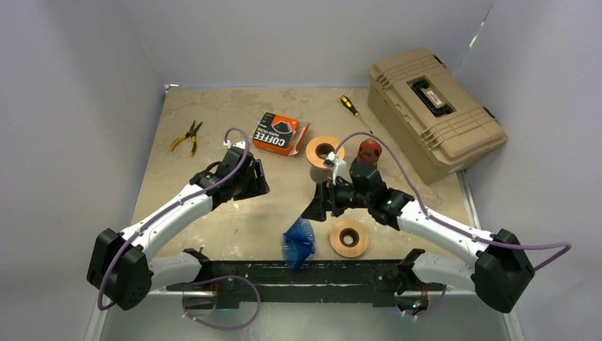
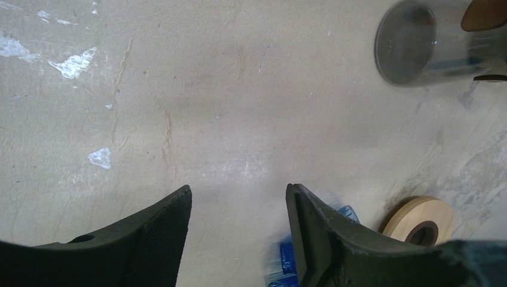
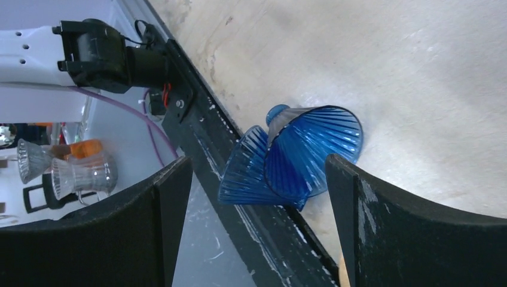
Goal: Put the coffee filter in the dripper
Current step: Pick up the coffee dripper from the dripper holder.
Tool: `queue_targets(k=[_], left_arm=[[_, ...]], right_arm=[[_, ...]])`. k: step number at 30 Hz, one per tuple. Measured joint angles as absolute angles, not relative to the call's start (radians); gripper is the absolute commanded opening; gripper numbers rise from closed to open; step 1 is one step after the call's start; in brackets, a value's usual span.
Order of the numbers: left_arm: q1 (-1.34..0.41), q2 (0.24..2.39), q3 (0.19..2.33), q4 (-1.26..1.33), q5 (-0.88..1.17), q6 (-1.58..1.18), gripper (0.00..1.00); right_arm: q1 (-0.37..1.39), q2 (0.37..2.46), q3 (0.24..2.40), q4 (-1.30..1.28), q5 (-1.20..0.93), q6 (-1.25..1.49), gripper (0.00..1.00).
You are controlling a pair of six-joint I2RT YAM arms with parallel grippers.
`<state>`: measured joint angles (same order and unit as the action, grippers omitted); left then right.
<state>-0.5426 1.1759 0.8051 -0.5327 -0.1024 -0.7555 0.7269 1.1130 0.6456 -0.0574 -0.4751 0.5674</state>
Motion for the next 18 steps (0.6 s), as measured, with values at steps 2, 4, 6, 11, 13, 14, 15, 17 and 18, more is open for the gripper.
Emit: queue_targets(k=[2,4,6,11,13,14,15,17,18], left_arm=[[-0.538,1.176,0.795,-0.524,-0.089,-0.757,0.6],[-0.537,1.176,0.782,-0.509,-0.075,-0.759,0.6],[-0.537,1.176,0.768,-0.493,-0.057,-0.765,0.6],[-0.537,1.176,0.755,-0.477,-0.036,-0.767,0.61],[-0.537,1.176,0.755,-0.476,-0.033,-0.766,0.62],[-0.537,1.176,0.755,-0.476,-0.033,-0.766,0.62],[-0.537,1.176,0.755,-0.477,-0.034,-0.766,0.62],[-0.537,1.176,0.755,-0.48,-0.038,-0.766,0.62],[-0.537,1.176,0.755,-0.481,-0.039,-0.766,0.62]], right_arm=[[0.759,1.119,0.63,-0.033,-0.462,0.597,0.8],[0.788,1.136,0.625,-0.009,-0.458,0.624,0.76],[0.809,1.161,0.623,0.019,-0.454,0.646,0.73],[0.862,1.252,0.623,0.072,-0.426,0.694,0.65],[0.879,1.289,0.623,0.083,-0.409,0.707,0.61],[0.885,1.303,0.623,0.085,-0.405,0.712,0.59],[0.891,1.319,0.623,0.087,-0.4,0.716,0.56],[0.898,1.349,0.624,0.088,-0.386,0.722,0.52],[0.9,1.359,0.625,0.088,-0.382,0.725,0.5]])
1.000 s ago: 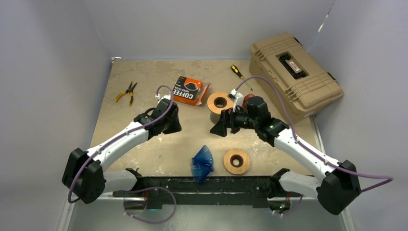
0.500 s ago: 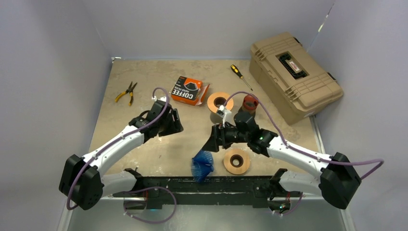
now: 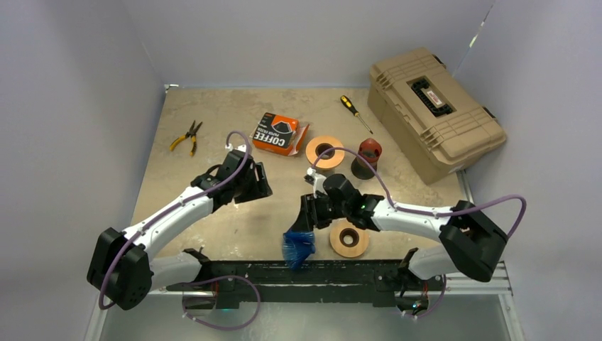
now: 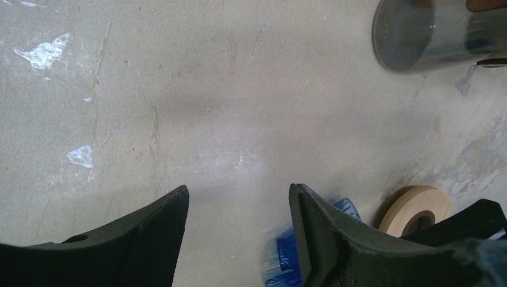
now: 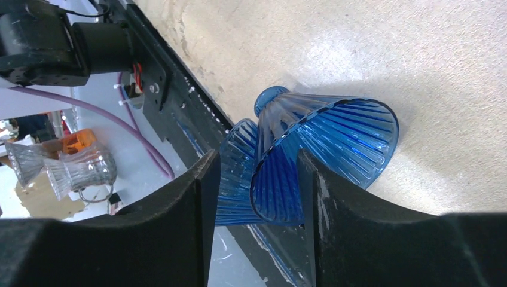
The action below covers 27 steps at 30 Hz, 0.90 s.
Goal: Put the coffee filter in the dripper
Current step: Pick up the coffee dripper from the dripper holder.
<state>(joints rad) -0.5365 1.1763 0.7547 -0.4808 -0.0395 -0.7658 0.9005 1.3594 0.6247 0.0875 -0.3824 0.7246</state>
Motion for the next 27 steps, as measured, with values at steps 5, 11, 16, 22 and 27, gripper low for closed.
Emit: queue_targets(k=[5,11,16,22,27], left_arm=[[-0.537,1.176,0.755,-0.486,-0.051,-0.765,0.62],[-0.537,1.176,0.755,-0.487,-0.054,-0.762,0.62],[-0.537,1.176,0.755,-0.487,-0.056,-0.755,0.64],[-0.537,1.179,0.755,-0.487,-0.057,-0.74,0.65],[-0.537,1.179,0.755,-0.487,-0.06,-0.736,0.65]], right_arm=[[0.904,1.399,0.646,0.089,-0.356,0.728,0.36],[0.903,1.454,0.692,0.089,-0.334,0.722,0.25],[0.903,1.48,0.738,0.066,-0.307,0.71,0.13],[0.903,1.485,0.802,0.029,-0.261,0.678,0.0],[0.903,1.485,0.85,-0.012,-0.223,0.647,0.0]])
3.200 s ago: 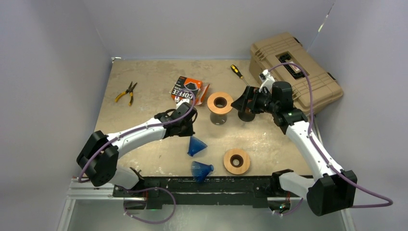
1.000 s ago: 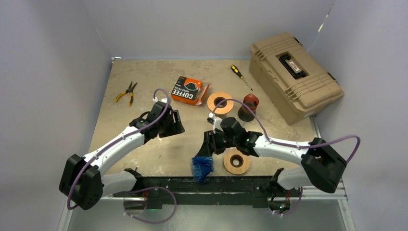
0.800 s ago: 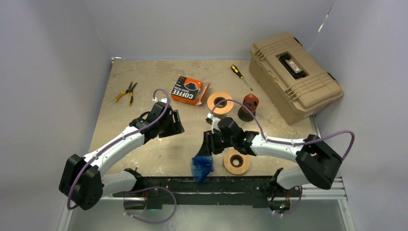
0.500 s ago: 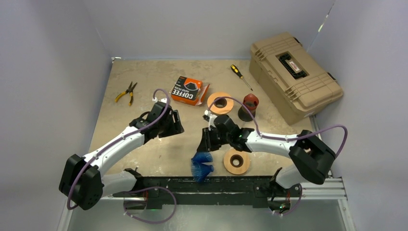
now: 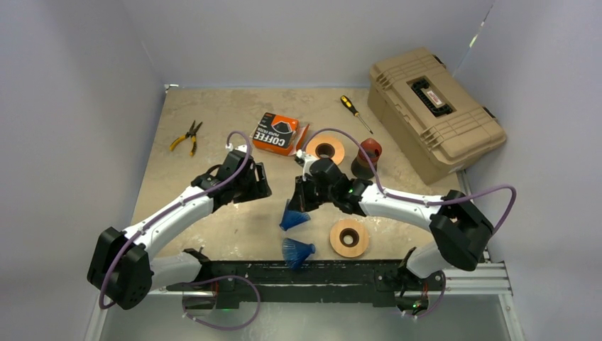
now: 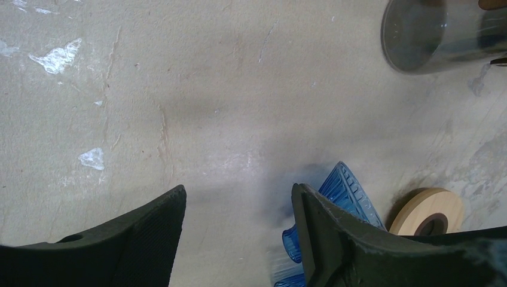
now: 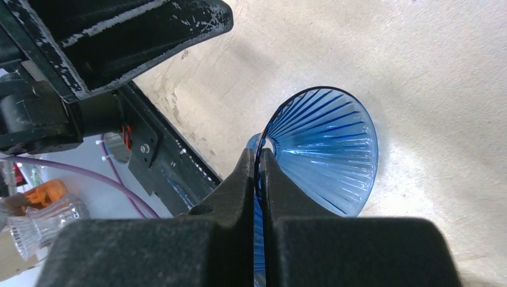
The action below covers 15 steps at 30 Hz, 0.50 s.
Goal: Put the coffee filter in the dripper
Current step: Pick up the coffee dripper from the dripper holder.
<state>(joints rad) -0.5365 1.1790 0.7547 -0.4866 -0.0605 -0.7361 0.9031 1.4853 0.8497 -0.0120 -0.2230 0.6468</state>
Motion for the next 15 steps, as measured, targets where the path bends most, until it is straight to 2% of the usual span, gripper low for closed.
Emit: queue_targets(k=[10,15], left_arm=[[-0.537,1.179,0.751,-0.456,-0.059,-0.736,0.73],[-0.537,1.183,0.725,-0.409,-0.044,-0.739,0.82]], right_arm=[[0.903,1.414,0.915,-0.111,-0.166,0.579,0.0],[0.903,1.342,0.927,-0.133,-0.165,0.564,0.0]])
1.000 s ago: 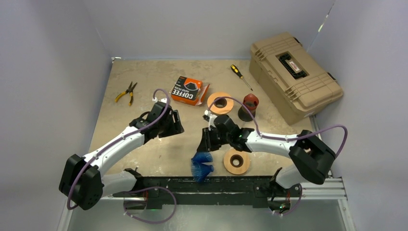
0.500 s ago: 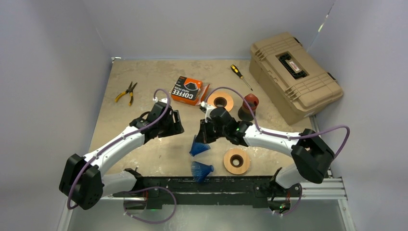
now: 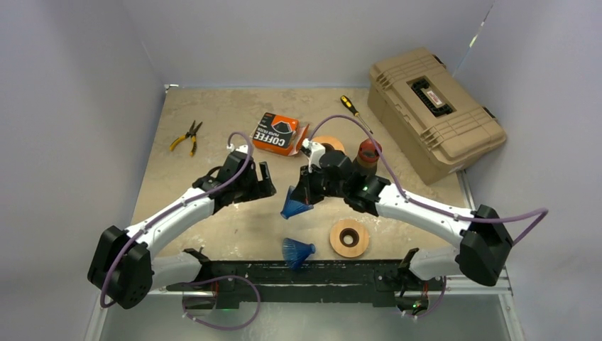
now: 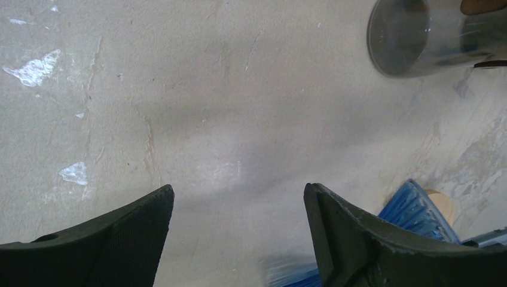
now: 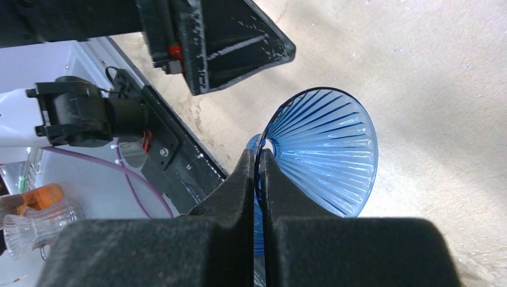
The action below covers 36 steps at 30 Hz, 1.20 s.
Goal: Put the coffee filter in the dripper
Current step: Pick up the coffee dripper from the dripper holder.
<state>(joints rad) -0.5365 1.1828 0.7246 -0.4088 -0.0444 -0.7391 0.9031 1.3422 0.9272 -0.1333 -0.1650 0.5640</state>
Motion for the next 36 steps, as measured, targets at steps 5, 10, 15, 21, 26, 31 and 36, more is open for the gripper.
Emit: queue_targets(k=[5,10,15,21,26,31,36], left_arm=[[-0.534,1.184,0.712,-0.374,-0.032,-0.742,0.9],[-0.522,1.151,0.691,-0.339,-0.028,-0.751,0.97],[-0.511,1.079,0.687,-0.321,-0.031,-0.758,0.99],[-0.507,1.0,0.694,-0.323,-0.066,-0.732,0.99],[-0.505,0.995,0.746,-0.374,-0.117,-0.675,0.99],[-0.505,0.997,0.8,-0.422,-0.181,-0.603,0.99],[-0.505,1.012,0.834,-0.466,-0.261,-0.53,0.99]], right_arm=[[0.903,1.281,0.931,-0.144,-0.158,0.555,0.0],[0.903,1.252,0.944,-0.154,-0.159,0.542,0.0],[0.903,1.237,0.974,-0.18,-0.148,0.529,0.0],[0.902,1.192,1.019,-0.23,-0.129,0.512,0.0],[0.886,1.19,1.103,-0.286,-0.095,0.479,0.0],[0.853,1.208,1.184,-0.34,-0.062,0.431,0.0],[0.81,1.266,1.283,-0.405,-0.019,0.379,0.0]])
